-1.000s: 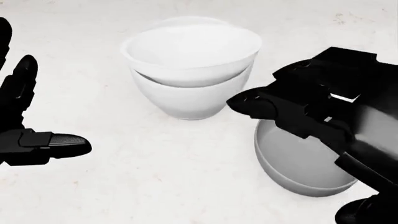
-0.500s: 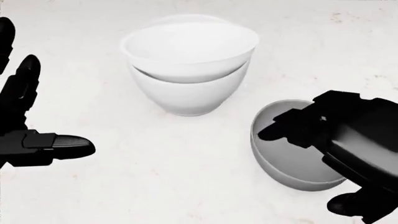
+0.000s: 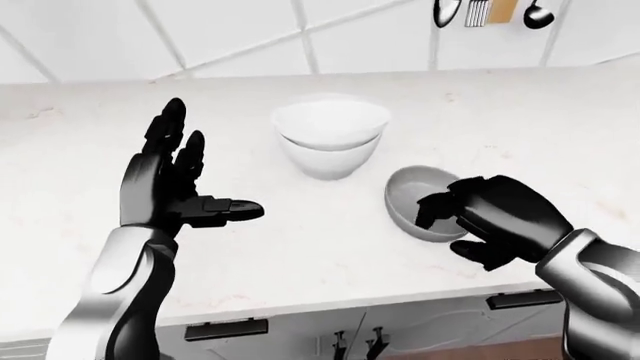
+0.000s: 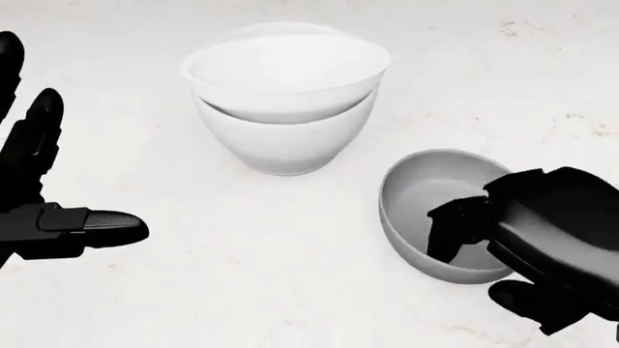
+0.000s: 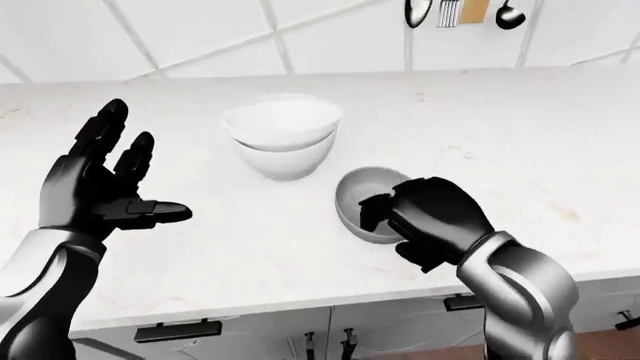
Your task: Stack the bowls from largest to smallest.
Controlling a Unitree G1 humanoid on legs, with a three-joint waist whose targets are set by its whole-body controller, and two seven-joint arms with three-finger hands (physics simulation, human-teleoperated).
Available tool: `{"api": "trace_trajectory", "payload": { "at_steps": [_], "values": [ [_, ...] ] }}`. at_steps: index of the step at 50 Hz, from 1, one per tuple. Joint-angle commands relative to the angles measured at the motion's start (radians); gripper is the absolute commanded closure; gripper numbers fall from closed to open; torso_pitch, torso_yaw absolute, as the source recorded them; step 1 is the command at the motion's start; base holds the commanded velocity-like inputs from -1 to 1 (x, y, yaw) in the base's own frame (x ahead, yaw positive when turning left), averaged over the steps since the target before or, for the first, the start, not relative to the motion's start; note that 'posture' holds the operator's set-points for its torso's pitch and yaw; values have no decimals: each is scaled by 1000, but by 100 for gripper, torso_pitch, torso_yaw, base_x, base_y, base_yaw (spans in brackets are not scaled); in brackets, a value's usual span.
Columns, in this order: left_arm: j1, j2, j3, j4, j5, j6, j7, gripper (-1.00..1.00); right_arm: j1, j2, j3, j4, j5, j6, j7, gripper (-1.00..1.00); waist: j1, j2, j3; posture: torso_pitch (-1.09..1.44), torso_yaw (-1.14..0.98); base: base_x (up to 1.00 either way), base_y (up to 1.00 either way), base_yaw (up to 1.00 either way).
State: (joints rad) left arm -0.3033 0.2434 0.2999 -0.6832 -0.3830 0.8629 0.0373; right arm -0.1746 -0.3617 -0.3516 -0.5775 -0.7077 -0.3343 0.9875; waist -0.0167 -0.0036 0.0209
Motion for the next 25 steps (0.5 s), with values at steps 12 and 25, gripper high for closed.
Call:
{"api": "trace_trajectory", "payload": {
  "at_steps": [12,25],
  "values": [
    [-23,13,18,-36,-6,-19,-3,-100,-114,-74,-21,-73,71,125,79,94,4,9,-10,0,0,0,0,0],
    [-28,30,42,-50,-36,1,6,-100,-308,-273,-87,-164,219,393,182,100,5,6,-8,0,0,0,0,0]
  ]
}}
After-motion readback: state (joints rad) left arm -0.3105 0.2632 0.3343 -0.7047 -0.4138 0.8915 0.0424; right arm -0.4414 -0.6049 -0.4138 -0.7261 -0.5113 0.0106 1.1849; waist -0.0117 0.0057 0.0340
